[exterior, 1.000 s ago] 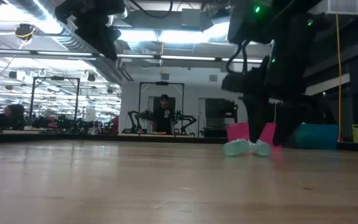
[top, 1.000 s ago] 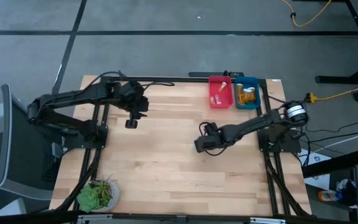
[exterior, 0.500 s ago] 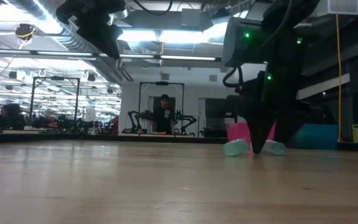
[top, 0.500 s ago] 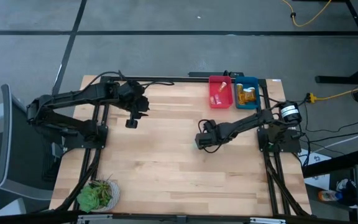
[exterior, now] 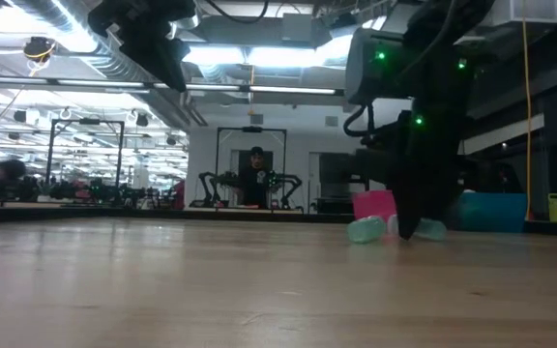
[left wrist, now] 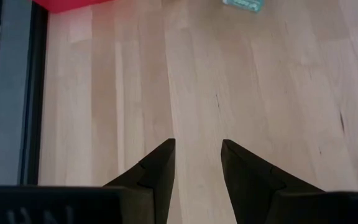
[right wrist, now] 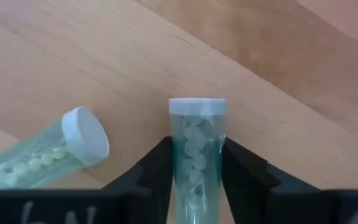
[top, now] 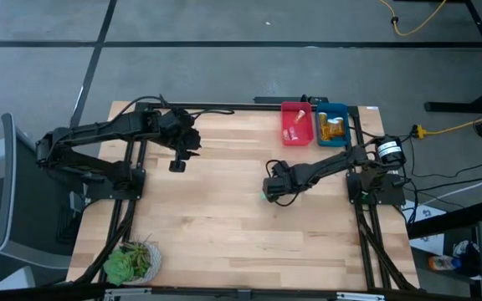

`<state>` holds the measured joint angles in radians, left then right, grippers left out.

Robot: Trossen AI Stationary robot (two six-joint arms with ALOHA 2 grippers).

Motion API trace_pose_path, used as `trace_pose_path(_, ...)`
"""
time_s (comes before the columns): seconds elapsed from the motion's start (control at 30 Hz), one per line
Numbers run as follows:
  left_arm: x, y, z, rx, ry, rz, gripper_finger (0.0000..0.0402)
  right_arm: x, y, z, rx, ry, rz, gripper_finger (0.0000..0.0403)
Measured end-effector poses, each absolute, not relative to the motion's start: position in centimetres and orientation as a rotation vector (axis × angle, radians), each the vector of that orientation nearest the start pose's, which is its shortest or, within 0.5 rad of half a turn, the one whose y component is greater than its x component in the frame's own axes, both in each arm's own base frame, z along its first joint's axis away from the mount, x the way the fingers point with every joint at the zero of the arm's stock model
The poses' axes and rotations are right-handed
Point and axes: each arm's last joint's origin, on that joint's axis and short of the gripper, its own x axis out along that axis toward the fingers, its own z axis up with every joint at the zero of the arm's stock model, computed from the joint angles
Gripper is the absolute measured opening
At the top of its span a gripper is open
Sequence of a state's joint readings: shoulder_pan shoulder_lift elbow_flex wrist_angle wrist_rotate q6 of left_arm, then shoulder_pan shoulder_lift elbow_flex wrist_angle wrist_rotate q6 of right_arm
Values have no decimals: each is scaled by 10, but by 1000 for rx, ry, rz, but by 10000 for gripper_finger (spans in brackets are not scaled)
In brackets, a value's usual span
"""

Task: Pick and place medicine bottles into bin by pill shape (circle, oval)
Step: Put the blue tablet bottle into the red bin

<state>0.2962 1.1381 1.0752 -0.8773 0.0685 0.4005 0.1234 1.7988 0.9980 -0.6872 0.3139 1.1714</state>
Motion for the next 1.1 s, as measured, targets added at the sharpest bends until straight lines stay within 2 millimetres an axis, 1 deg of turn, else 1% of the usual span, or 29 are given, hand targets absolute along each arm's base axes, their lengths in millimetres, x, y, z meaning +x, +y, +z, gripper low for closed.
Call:
trace_pose_path(0.1,206,61,310,197,950,23,124,299,27,135,598,1176,-958,111)
trace_pose_path(0.17,206,61,310,197,950,23,124,302,26,144,572,1177,-962,107)
trace_pose_path(0.3,206,61,310,194,950,25,124,300,20,171,470,1164,-1021,109)
trace_pose_path(0.37,206,61,310,193,950,25,124,298,15,189,415,1142,-1069,111)
trace_pose_path(0.5,206,61,310,191,950,26,124,285,-2,227,323,1079,-1177,112)
trace_pose_path(0.6,206,61,310,191,950,26,124,273,-21,249,358,1000,-1231,112)
trace_pose_path(0.67,206,61,310,191,950,26,124,266,-37,258,386,954,-1256,112)
trace_pose_path(0.73,206,61,310,191,950,26,124,260,-55,262,403,942,-1284,112)
trace_pose_path(0.83,206,61,310,191,949,27,124,257,-84,261,431,955,-1303,112)
trace_pose_path(0.97,206,61,310,191,947,27,124,261,-123,251,460,1011,-1232,112)
trace_pose_path(1.03,206,61,310,190,947,28,124,261,-139,248,463,1012,-1209,113)
trace_pose_path(1.1,206,61,310,174,946,36,124,258,-149,247,459,1025,-1209,113)
